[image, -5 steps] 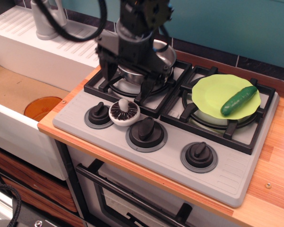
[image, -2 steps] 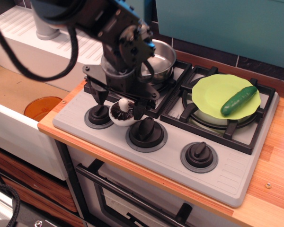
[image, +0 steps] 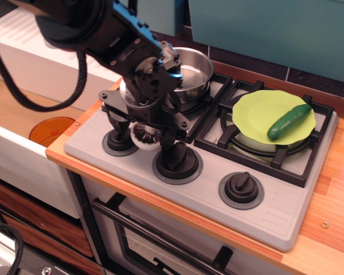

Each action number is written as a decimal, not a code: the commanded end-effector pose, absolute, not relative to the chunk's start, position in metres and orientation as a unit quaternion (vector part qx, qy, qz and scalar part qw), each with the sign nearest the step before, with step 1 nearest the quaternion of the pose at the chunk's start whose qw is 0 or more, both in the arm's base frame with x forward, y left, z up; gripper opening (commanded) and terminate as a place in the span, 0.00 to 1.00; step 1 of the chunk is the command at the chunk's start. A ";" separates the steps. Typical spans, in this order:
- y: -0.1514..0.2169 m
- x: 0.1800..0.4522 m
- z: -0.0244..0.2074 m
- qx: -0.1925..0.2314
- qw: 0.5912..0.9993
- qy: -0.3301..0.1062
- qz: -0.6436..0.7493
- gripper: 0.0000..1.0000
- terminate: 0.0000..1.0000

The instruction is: Put pickle on plate and mushroom in pot or pan on stove

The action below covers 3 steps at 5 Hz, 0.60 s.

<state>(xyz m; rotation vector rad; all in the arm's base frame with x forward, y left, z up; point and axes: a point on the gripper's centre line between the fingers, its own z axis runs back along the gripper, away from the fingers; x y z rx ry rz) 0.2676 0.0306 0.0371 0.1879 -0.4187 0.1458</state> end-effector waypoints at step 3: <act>0.023 0.283 0.037 0.094 0.967 -0.225 0.076 1.00 0.00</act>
